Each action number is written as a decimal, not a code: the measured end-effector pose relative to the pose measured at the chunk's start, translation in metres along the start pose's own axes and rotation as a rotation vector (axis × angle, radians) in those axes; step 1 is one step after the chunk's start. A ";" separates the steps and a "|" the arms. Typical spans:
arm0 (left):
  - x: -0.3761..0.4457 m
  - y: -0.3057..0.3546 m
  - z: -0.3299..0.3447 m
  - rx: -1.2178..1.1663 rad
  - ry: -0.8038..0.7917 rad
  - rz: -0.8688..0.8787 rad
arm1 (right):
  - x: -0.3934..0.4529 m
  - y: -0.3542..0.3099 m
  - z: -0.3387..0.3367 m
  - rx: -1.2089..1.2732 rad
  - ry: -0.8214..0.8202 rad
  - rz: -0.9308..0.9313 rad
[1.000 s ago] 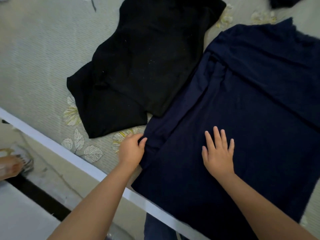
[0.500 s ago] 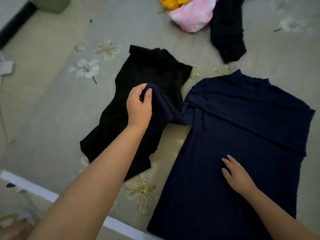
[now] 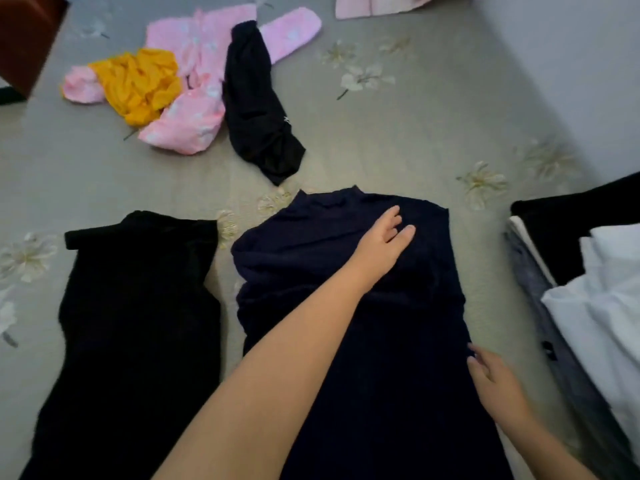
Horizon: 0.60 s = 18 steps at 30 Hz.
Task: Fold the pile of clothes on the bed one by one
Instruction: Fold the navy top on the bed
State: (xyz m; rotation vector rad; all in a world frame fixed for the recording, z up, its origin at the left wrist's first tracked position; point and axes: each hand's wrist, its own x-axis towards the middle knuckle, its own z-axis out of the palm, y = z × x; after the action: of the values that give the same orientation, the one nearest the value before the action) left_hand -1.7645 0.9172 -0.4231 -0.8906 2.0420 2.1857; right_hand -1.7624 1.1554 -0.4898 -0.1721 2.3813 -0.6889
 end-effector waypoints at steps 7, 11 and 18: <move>-0.026 -0.112 -0.060 0.839 0.250 0.049 | 0.060 -0.019 0.019 -0.006 0.122 -0.143; -0.036 -0.130 -0.106 1.089 0.401 0.053 | 0.094 -0.046 0.026 -0.178 0.353 -0.109; -0.006 -0.127 -0.148 1.351 0.478 -0.205 | 0.127 -0.040 -0.004 -0.419 0.175 -0.172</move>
State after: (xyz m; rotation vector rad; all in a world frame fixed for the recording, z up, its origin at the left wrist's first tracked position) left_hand -1.6535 0.8014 -0.5336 -1.2420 2.6461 0.1677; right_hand -1.8666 1.0865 -0.5362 -0.5181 2.6783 -0.2790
